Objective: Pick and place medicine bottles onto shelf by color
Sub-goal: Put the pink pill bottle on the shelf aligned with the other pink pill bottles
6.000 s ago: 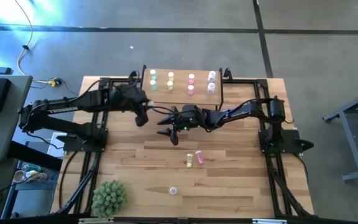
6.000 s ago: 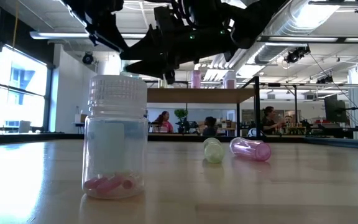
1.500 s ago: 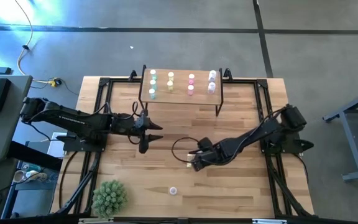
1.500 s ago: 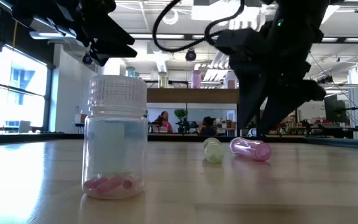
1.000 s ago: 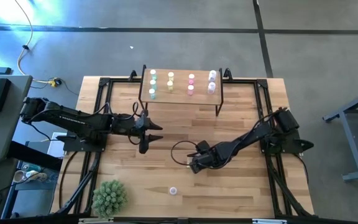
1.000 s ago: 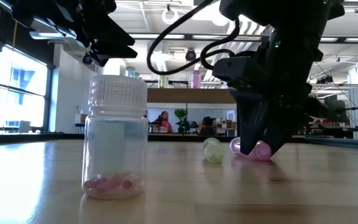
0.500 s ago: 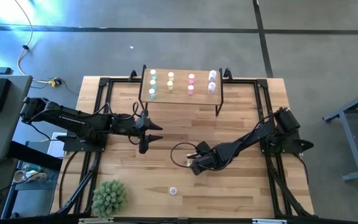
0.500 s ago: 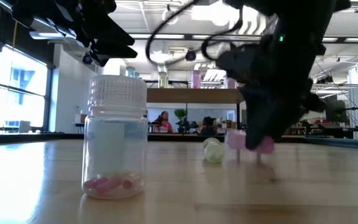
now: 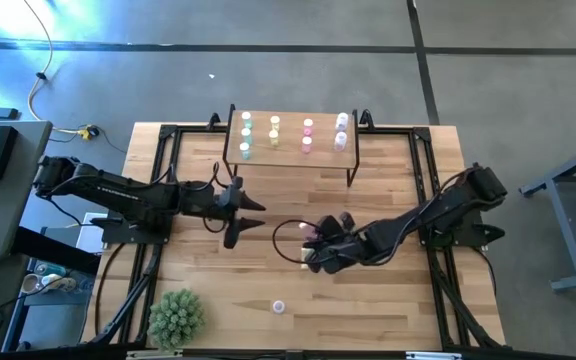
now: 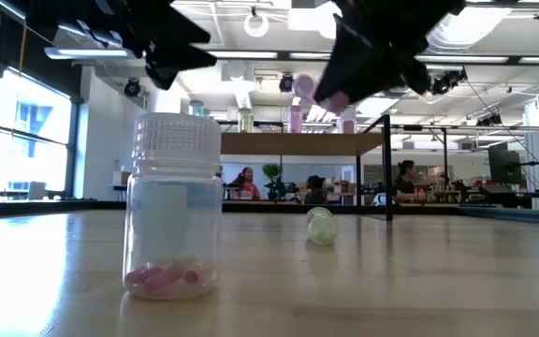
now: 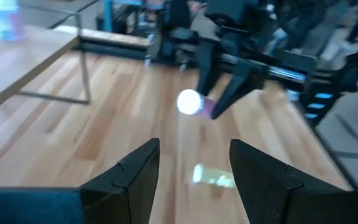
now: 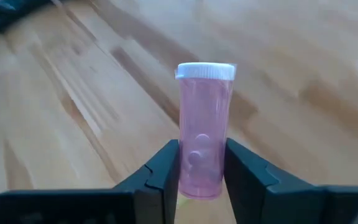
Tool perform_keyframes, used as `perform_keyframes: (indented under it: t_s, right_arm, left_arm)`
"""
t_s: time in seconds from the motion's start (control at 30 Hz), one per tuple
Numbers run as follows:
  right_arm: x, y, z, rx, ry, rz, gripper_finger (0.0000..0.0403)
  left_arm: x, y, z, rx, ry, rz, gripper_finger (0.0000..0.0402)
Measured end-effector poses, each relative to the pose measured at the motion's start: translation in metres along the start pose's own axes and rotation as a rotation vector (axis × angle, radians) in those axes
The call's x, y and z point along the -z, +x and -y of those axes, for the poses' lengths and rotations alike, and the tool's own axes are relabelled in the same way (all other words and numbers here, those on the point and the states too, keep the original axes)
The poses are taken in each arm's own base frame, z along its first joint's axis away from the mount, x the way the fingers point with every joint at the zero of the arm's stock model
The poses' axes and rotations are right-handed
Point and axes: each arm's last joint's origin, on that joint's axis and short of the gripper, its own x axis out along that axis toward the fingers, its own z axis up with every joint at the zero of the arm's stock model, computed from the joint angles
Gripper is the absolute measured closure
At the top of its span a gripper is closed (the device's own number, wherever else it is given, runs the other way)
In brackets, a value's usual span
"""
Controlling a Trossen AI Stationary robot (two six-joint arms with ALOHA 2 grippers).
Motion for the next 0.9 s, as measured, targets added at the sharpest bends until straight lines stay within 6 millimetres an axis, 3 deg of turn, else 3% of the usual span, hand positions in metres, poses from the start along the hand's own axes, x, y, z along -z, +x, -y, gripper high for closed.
perform_keyframes:
  t_s: [0.4,0.6,0.9]
  right_arm:
    - [-0.048,-0.042,-0.010,-0.223,-0.249,0.283,0.0305]
    - [-0.058,-0.044,-0.012,-0.316,-0.326,0.328,0.0305]
    - [-0.069,-0.042,-0.014,-0.336,-0.342,0.413,0.0305]
  left_arm:
    - [-0.001,0.036,0.005,0.157,0.065,0.196,0.0216]
    - [-0.005,0.046,0.007,0.204,0.091,0.356,0.0216]
    - [-0.013,0.043,0.010,0.251,0.102,0.449,0.0216]
